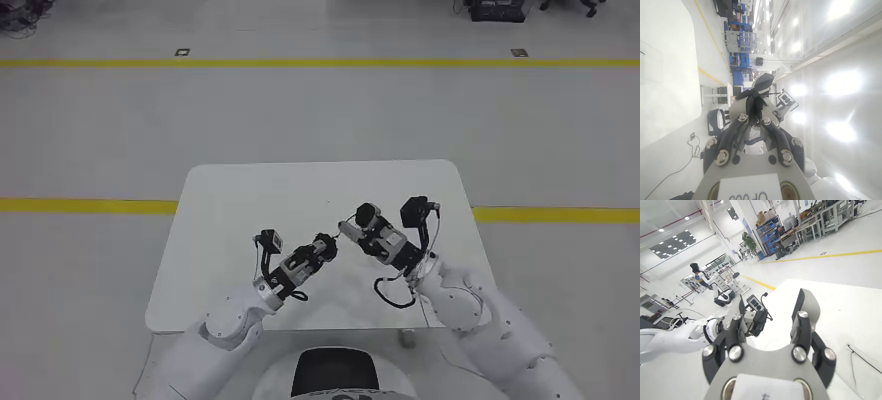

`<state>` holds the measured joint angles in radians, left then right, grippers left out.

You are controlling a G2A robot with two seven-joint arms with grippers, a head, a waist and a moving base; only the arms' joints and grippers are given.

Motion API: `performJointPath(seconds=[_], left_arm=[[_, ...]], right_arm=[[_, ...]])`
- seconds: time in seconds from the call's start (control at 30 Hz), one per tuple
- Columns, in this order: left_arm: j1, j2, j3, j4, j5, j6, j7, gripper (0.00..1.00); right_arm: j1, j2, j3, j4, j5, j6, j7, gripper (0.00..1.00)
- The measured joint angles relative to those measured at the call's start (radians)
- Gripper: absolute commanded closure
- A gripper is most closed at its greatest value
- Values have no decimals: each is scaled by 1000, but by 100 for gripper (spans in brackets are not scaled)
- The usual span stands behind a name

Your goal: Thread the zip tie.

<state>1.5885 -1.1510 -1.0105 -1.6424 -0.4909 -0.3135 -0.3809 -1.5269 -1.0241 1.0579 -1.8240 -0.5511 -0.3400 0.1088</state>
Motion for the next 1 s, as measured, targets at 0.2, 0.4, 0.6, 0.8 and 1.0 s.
performJointPath(seconds=[0.2,0.4,0.6,0.8,1.0], left_arm=[[2,1,0,1,3,3,-10,100],[3,2,2,-1,15,3,-10,100],[2,2,6,0,25,2,-6,100],[2,3,7,-1,30,3,-3,100],[1,4,7,-1,36,5,-2,100]], right_arm=[[4,13,-11,1,20,0,34,69],[9,22,-18,5,23,0,38,75],[12,29,-26,9,28,0,32,83],[20,35,-35,14,34,0,29,100],[30,38,-50,21,33,0,22,100]])
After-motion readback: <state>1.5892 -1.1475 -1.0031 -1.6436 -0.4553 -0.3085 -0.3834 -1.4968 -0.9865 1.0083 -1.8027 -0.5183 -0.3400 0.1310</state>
